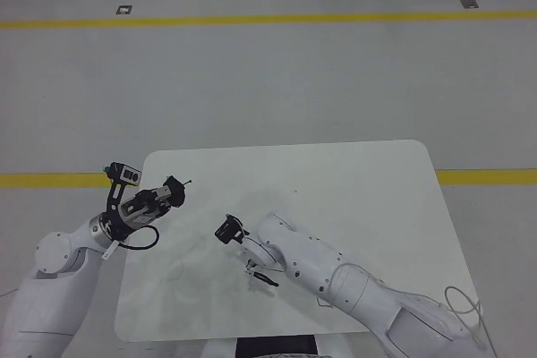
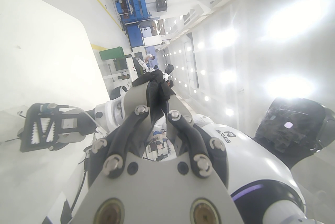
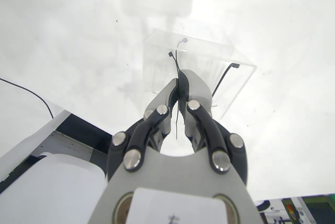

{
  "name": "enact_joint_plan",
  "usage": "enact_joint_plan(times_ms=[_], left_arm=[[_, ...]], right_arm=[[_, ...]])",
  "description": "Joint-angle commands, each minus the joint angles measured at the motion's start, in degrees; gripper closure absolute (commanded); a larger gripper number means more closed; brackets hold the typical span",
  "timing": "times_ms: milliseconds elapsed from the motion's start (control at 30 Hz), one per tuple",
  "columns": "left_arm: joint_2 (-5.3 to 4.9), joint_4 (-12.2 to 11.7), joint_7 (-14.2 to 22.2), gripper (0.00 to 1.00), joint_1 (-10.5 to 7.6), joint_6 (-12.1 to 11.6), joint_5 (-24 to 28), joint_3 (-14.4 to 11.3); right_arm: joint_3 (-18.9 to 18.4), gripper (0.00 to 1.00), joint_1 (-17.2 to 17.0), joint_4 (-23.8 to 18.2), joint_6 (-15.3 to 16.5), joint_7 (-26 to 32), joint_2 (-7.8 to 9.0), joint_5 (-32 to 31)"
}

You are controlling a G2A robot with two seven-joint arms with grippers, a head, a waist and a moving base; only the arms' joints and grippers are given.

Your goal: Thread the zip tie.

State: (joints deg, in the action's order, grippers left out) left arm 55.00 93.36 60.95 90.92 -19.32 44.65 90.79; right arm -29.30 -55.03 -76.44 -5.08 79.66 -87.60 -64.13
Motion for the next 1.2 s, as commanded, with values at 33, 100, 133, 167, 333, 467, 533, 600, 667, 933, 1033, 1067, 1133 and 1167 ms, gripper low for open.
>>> enact_joint_plan(times_ms=[33,100,133,167,333,467,533,600,667,933,1033,1067,1133,1167], left_arm=[[0.0,0.0,0.0,1.0,0.0,0.0,0.0,0.0],[0.0,0.0,0.0,1.0,0.0,0.0,0.0,0.0],[0.0,0.0,0.0,1.0,0.0,0.0,0.0,0.0],[0.0,0.0,0.0,1.0,0.0,0.0,0.0,0.0],[0.0,0.0,0.0,1.0,0.0,0.0,0.0,0.0],[0.0,0.0,0.0,1.0,0.0,0.0,0.0,0.0],[0.0,0.0,0.0,1.0,0.0,0.0,0.0,0.0],[0.0,0.0,0.0,1.0,0.0,0.0,0.0,0.0],[0.0,0.0,0.0,1.0,0.0,0.0,0.0,0.0],[0.0,0.0,0.0,1.0,0.0,0.0,0.0,0.0],[0.0,0.0,0.0,1.0,0.0,0.0,0.0,0.0],[0.0,0.0,0.0,1.0,0.0,0.0,0.0,0.0],[0.0,0.0,0.0,1.0,0.0,0.0,0.0,0.0],[0.0,0.0,0.0,1.0,0.0,0.0,0.0,0.0]], right_arm=[[-1.77,1.0,-0.79,-2.15,0.41,-0.02,0.62,0.64],[-3.62,1.0,-1.62,-4.07,0.92,-0.02,1.22,1.83],[-4.68,1.0,-2.1,-5.05,1.25,-0.14,1.51,2.66],[-5.79,1.0,-2.54,-5.93,1.57,-0.06,1.85,3.15],[-13.22,1.0,-7.07,-12.14,3.42,-1.83,4.07,7.07],[-19.91,1.0,-12.07,-16.58,5.72,-6.24,5.71,12.5],[-22.48,1.0,-14.35,-18.29,6.94,-8.57,6.3,15.14],[-24.74,1.0,-16.44,-19.63,8.67,-10.87,6.88,17.43],[-26.67,1.0,-18.19,-20.56,10.21,-13.61,7.26,20.45],[-29.7,1.0,-21.26,-22.02,16.73,-19.13,8.05,26.9],[-29.7,1.0,-21.26,-22.02,16.73,-19.13,8.05,26.9],[-29.7,1.0,-21.26,-22.02,16.73,-19.13,8.05,26.9],[-29.7,1.0,-21.26,-22.02,16.73,-19.13,8.05,26.9],[-29.61,1.0,-21.53,-21.86,16.55,-19.89,8.04,27.2]])
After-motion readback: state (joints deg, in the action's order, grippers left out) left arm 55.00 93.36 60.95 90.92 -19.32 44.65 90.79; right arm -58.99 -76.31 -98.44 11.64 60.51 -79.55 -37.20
